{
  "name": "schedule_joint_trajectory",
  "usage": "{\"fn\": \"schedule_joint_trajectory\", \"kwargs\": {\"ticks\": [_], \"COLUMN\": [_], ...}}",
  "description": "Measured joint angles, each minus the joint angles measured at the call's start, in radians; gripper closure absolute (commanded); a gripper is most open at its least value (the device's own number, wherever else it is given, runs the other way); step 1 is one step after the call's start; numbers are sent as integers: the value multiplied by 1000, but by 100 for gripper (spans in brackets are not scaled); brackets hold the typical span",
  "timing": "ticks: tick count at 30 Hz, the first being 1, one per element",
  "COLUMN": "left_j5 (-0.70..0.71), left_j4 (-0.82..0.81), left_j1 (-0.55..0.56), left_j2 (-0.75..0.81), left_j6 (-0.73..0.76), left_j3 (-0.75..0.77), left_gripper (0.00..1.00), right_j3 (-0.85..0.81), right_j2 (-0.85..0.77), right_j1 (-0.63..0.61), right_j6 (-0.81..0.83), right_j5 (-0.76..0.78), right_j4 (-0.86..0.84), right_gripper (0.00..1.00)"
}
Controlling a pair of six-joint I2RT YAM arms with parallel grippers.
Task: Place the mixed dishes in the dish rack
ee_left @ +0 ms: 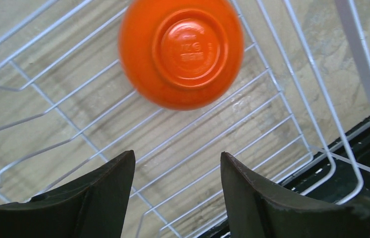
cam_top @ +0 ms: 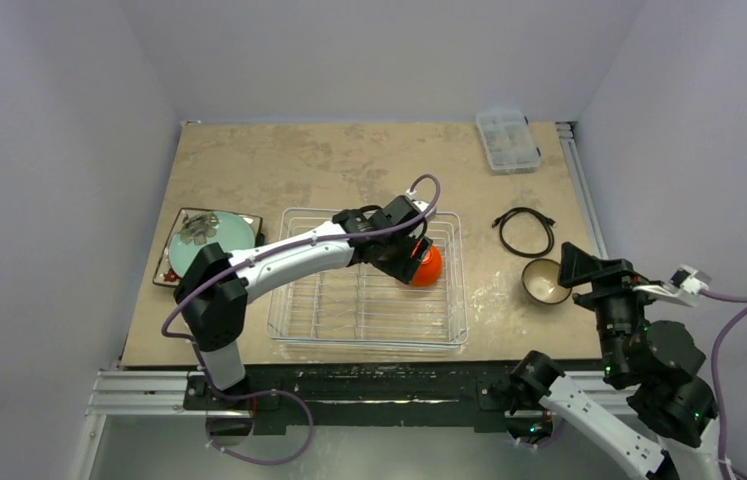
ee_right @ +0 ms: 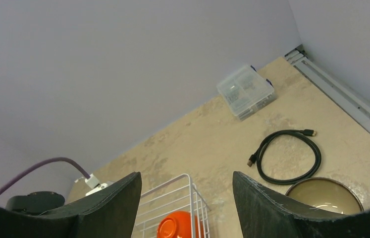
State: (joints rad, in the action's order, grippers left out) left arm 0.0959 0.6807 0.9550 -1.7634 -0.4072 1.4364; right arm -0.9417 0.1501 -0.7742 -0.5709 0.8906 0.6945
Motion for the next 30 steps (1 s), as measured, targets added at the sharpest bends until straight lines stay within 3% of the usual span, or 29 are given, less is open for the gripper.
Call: {"fn": "schedule_joint_trajectory", "kwargs": {"ticks": [8,30], "left_j5": [-67,-167], "left_j4": [-24,-37], "left_j1": [15,-48], "left_j2": [-101,-248], "left_j6": [-46,-80], "left_j3": [48,267], "left_gripper": [49,50], "right_j3": [22,64], "right_j2": [52,95], "right_j1": [0,-5], "right_j6": [-17,-81], "right_j5": [-49,-119], "right_j4": [-7,-35], "right_gripper": [32,32]}}
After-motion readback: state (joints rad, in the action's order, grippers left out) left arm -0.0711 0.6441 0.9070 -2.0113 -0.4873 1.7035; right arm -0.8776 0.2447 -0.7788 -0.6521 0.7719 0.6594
